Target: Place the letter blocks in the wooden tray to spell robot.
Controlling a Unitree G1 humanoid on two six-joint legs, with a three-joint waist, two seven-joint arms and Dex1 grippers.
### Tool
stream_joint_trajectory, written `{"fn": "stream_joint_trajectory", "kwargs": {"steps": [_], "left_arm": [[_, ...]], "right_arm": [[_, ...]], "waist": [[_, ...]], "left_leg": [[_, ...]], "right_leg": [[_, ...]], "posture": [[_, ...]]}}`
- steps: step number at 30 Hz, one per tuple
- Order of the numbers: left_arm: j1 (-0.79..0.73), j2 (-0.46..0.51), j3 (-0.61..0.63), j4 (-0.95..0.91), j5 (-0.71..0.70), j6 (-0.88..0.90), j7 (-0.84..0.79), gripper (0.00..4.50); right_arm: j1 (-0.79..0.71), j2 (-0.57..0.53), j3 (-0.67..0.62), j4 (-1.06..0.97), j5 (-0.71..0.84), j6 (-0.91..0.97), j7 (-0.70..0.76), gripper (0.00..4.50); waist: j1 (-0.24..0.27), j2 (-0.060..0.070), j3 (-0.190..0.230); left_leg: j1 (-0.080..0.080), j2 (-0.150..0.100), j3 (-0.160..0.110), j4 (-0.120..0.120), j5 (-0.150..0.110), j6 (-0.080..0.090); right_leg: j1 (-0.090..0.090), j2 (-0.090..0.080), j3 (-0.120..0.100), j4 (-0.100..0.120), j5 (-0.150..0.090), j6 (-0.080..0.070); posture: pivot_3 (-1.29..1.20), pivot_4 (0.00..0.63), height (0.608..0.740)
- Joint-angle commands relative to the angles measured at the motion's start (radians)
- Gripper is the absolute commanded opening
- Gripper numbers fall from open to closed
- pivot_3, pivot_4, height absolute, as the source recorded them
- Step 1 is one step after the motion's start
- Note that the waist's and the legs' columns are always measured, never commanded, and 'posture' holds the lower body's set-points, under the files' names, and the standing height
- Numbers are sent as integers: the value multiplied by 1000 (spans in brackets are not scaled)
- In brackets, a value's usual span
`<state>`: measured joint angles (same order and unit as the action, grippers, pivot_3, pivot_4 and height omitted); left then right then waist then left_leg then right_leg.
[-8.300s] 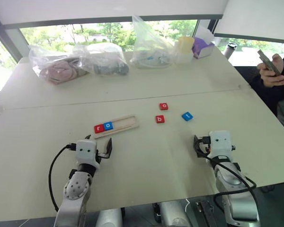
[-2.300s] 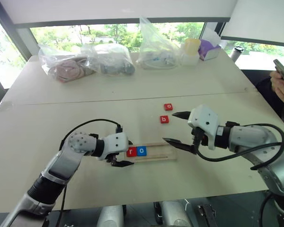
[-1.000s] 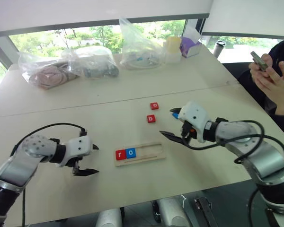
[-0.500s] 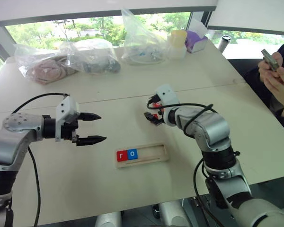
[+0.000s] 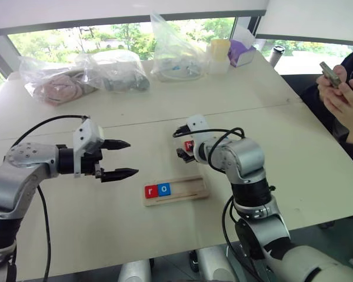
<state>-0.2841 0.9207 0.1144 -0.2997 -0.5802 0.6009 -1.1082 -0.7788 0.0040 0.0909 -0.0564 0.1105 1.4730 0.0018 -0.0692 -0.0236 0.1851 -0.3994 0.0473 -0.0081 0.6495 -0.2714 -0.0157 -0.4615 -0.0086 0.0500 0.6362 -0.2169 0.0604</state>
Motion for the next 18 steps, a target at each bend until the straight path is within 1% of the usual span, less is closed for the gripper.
{"fn": "stream_joint_trajectory", "kwargs": {"steps": [1,5,8,10,13,18], "left_arm": [[9,2,38,-35,-15,-5,12,4467],[21,2,39,-39,-7,-10,27,4467],[30,4,43,-43,-6,-12,37,4467],[36,5,47,-48,-8,-12,43,4467],[44,6,54,-51,-8,-14,51,4500],[55,-2,57,-59,-8,-12,65,4500]], "right_arm": [[-19,43,-68,40,-35,-40,-56,4500],[-25,97,-155,91,-38,-36,-89,4500],[-33,120,-138,100,-38,-42,-93,4500],[-29,116,-106,89,-37,-37,-85,4500],[-19,82,-26,66,-38,-35,-56,3625],[-22,57,20,80,-48,-35,-34,1155]], "waist": [[0,0,0],[0,-1,-1],[-1,-1,-1],[-1,-1,-1],[-1,-1,-1],[-3,-1,-1]], "left_leg": [[0,0,0,0,0,0],[2,0,0,0,0,0],[6,0,0,0,0,0],[8,0,0,-1,0,0],[8,0,0,-1,0,0],[9,0,0,-2,0,0]], "right_leg": [[0,0,0,0,0,0],[2,0,0,0,0,1],[6,0,0,0,0,0],[9,0,0,0,-1,-1],[9,0,0,0,-2,-3],[8,0,0,0,0,0]], "posture": [[0,150,740],[0,150,740],[0,150,740],[0,150,740],[0,150,740],[0,150,740]]}}
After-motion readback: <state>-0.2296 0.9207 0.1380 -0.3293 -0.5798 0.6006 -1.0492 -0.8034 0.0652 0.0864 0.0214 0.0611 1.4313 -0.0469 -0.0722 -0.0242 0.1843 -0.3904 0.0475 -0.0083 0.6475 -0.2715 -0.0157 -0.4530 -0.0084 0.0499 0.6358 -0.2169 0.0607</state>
